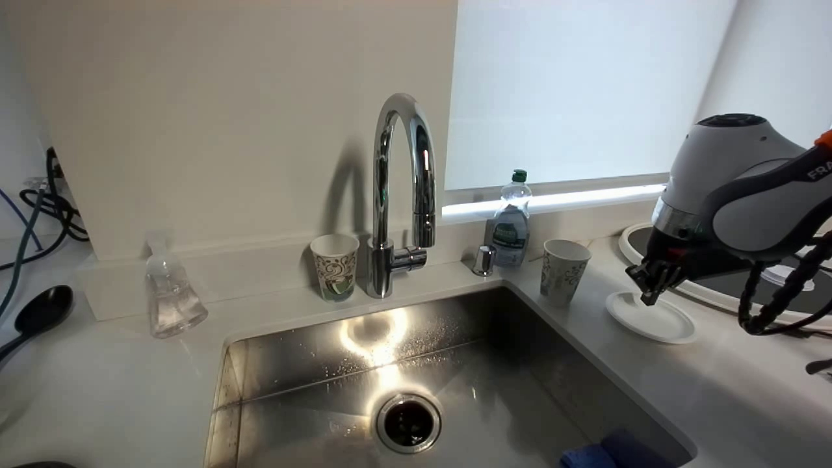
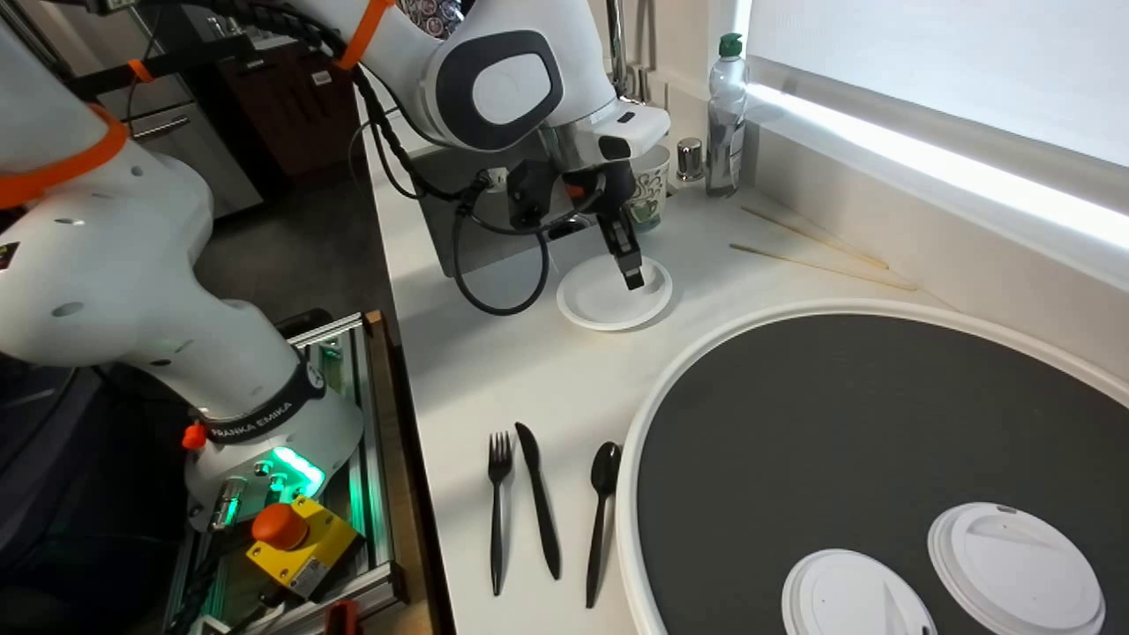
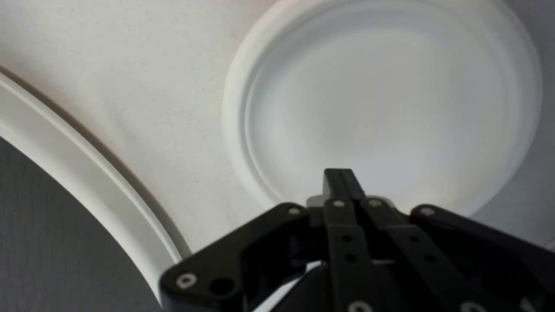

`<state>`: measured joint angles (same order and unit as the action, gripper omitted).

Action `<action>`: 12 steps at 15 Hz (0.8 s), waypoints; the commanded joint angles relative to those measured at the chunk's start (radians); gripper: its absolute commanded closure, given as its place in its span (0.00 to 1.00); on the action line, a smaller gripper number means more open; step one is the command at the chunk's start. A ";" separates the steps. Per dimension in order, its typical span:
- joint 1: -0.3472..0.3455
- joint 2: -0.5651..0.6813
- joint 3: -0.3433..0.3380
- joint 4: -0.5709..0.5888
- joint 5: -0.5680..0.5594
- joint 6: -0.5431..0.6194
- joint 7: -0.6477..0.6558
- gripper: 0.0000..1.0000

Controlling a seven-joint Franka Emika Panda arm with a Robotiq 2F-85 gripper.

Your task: Move the white plate on the counter backwards then place one coffee cup on the plate.

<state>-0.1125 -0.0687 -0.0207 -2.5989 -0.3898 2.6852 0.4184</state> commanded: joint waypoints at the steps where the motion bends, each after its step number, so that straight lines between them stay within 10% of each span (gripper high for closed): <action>1: 0.008 -0.047 0.002 0.009 0.030 -0.058 0.008 0.95; 12: 0.028 -0.168 0.028 0.087 0.240 -0.312 -0.009 0.12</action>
<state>-0.0977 -0.2032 0.0006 -2.5273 -0.2172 2.4448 0.4165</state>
